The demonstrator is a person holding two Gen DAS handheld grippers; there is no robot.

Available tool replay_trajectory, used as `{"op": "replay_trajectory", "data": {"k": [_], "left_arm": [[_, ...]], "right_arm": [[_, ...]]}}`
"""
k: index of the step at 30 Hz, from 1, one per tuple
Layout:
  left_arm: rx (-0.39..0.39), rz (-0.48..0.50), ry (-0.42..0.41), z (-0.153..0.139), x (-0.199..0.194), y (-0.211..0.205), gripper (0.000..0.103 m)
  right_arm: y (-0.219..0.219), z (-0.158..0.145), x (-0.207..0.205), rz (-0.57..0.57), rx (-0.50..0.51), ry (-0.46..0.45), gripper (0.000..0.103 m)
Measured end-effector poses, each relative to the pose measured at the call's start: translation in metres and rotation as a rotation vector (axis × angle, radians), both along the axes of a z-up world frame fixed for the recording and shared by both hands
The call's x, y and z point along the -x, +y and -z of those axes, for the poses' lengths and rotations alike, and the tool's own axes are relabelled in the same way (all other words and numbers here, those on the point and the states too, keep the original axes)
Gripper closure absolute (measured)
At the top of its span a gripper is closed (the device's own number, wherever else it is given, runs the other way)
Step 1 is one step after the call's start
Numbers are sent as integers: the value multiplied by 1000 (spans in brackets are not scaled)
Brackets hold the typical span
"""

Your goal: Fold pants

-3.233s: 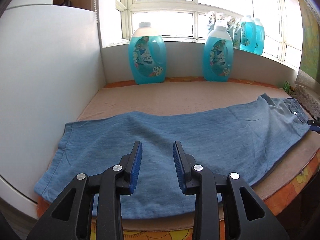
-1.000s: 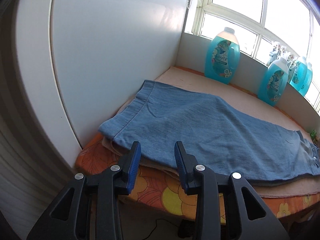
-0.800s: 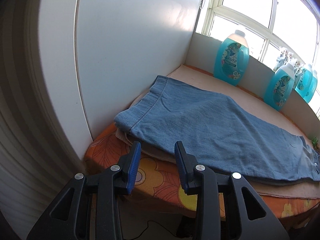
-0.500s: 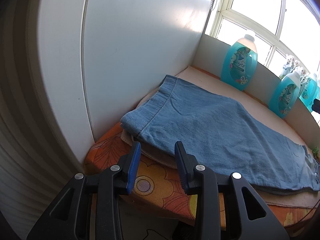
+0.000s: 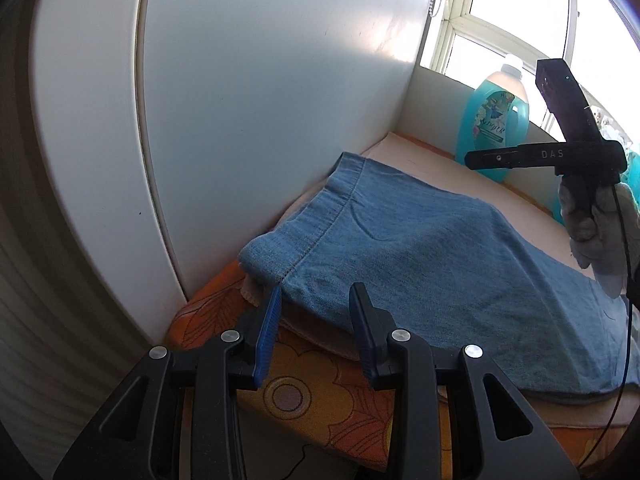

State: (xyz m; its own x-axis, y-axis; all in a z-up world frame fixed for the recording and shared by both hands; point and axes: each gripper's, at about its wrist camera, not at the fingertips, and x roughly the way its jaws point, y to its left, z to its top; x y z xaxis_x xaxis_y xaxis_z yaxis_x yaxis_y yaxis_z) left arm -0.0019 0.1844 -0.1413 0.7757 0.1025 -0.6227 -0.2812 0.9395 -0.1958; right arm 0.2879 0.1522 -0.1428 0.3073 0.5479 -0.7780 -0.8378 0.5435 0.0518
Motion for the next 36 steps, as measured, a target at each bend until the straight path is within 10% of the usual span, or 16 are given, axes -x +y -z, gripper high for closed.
{"op": "replay_trajectory", "data": {"k": [10, 16, 36], "left_arm": [[23, -37, 11, 3, -1, 13, 70], [23, -36, 10, 5, -1, 15, 70], [43, -55, 3, 8, 8, 25, 63]], "right_arm": [[69, 46, -29, -82, 72, 11, 59], [68, 54, -23, -95, 77, 19, 99], [55, 40, -18, 74, 154, -79, 98]]}}
